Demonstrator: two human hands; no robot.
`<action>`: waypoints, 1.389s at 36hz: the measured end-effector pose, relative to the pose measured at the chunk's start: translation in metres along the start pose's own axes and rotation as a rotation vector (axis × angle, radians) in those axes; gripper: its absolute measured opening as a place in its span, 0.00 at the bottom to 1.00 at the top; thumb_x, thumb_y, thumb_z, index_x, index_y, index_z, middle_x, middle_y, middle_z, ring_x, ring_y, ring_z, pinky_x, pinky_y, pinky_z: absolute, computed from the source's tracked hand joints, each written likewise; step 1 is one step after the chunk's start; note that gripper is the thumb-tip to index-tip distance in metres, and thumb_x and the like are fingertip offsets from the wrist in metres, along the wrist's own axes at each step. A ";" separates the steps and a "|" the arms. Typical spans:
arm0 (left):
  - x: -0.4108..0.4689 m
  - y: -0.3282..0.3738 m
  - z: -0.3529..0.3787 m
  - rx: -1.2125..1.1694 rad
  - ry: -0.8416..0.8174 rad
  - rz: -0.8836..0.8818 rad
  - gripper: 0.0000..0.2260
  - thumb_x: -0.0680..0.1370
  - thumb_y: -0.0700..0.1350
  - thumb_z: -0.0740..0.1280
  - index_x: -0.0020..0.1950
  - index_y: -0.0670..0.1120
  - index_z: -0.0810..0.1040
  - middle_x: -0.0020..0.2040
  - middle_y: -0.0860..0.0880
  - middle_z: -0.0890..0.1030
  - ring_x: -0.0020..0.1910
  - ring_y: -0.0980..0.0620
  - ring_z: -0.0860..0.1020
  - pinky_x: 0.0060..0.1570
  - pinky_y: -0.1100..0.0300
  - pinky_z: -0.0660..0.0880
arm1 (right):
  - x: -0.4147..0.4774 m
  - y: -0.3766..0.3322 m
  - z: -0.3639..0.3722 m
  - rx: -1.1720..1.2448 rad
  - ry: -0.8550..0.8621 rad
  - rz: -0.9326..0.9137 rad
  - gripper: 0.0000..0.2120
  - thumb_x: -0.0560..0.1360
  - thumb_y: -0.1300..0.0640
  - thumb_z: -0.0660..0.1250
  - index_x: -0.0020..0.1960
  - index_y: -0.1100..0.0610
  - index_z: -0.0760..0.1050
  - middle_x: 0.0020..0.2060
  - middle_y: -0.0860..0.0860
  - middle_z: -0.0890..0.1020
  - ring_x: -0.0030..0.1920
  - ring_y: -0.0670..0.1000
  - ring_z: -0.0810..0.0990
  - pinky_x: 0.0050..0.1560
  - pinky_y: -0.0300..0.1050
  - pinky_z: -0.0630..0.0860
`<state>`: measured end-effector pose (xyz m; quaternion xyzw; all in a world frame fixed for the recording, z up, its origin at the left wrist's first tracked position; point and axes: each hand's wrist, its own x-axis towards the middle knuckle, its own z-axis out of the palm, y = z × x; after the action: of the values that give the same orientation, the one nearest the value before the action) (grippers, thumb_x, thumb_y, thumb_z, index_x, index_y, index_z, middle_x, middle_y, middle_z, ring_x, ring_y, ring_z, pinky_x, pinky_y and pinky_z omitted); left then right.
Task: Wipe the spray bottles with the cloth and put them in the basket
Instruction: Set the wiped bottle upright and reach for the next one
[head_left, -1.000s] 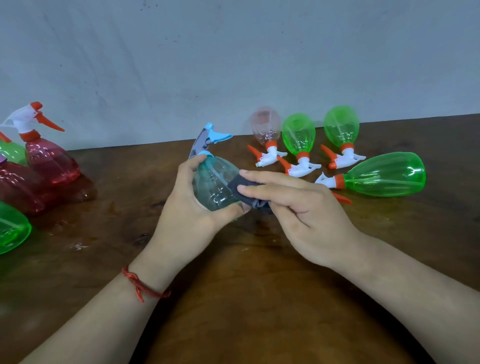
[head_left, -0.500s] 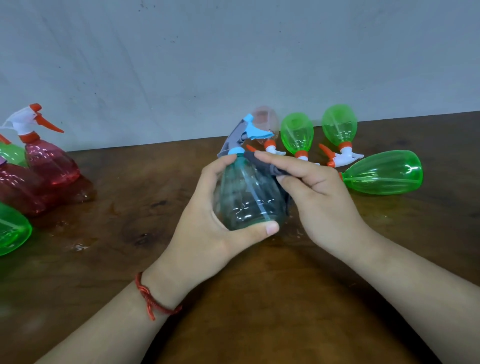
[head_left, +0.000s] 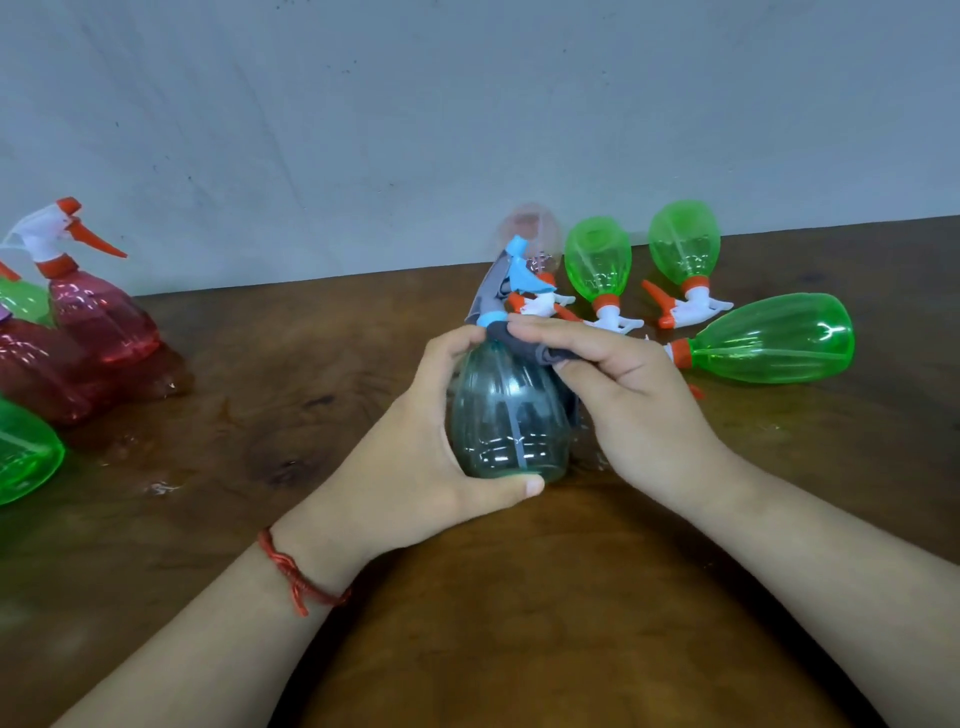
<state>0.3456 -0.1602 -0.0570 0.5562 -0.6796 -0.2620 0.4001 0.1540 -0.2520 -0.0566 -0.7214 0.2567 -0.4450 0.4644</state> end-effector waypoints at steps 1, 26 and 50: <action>0.000 0.000 0.002 0.005 0.021 0.013 0.50 0.68 0.46 0.87 0.81 0.58 0.60 0.72 0.60 0.76 0.71 0.57 0.78 0.67 0.64 0.77 | 0.000 0.000 0.001 -0.035 -0.008 -0.030 0.25 0.82 0.73 0.59 0.64 0.49 0.84 0.64 0.40 0.84 0.70 0.38 0.77 0.73 0.38 0.72; 0.000 0.000 0.001 -0.177 0.249 0.008 0.47 0.66 0.44 0.87 0.81 0.51 0.66 0.72 0.53 0.78 0.71 0.49 0.80 0.69 0.48 0.79 | -0.011 -0.005 0.005 -0.400 -0.039 -0.411 0.26 0.79 0.77 0.61 0.71 0.58 0.80 0.73 0.50 0.78 0.76 0.46 0.74 0.76 0.45 0.71; 0.005 -0.008 0.004 0.101 0.080 0.091 0.50 0.68 0.56 0.85 0.83 0.57 0.61 0.77 0.61 0.72 0.75 0.56 0.74 0.74 0.56 0.74 | 0.001 0.005 -0.004 0.038 -0.058 0.059 0.19 0.84 0.65 0.65 0.73 0.52 0.79 0.68 0.44 0.82 0.72 0.45 0.78 0.76 0.57 0.71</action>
<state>0.3460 -0.1668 -0.0640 0.5541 -0.7001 -0.1867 0.4098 0.1512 -0.2569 -0.0594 -0.7172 0.2558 -0.4147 0.4982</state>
